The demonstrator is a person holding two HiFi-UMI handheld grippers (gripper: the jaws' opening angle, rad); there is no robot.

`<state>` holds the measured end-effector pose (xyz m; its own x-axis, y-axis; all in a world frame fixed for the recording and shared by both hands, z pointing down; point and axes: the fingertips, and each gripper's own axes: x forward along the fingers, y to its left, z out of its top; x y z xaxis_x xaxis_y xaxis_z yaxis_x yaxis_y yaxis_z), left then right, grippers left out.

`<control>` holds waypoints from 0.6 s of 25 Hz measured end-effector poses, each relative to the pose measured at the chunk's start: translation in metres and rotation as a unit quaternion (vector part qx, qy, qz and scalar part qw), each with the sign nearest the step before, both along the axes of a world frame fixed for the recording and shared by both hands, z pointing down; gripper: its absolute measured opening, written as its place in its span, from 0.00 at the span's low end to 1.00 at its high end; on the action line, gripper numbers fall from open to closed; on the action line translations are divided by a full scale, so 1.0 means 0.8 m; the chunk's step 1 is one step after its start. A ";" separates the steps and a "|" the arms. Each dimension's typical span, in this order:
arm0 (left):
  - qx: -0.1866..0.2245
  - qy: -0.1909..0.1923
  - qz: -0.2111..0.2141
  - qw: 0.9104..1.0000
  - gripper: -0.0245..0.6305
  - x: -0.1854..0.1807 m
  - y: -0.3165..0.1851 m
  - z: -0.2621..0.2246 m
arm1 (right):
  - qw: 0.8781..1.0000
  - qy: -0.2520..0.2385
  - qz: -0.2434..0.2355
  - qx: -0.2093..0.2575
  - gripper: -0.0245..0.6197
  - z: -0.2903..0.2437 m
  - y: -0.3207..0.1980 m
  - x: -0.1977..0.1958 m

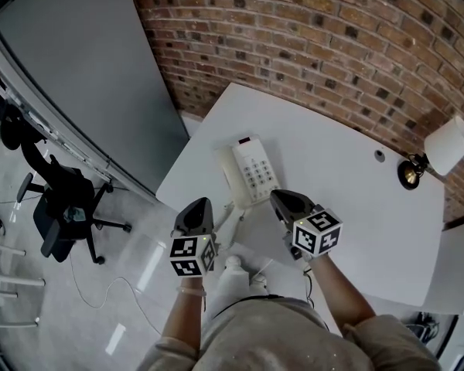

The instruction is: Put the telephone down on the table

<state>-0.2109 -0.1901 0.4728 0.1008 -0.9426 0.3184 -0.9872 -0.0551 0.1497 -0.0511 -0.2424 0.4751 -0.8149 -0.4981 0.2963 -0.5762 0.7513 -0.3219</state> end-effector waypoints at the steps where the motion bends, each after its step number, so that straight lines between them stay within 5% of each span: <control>1: 0.007 -0.001 -0.003 1.000 0.05 -0.001 0.002 -0.006 | 1.000 0.004 -0.001 0.014 0.05 -0.007 0.001 0.001; 15: 0.062 -0.015 -0.047 0.997 0.05 -0.036 0.025 -0.059 | 0.996 -0.004 0.008 0.084 0.05 -0.065 0.001 0.017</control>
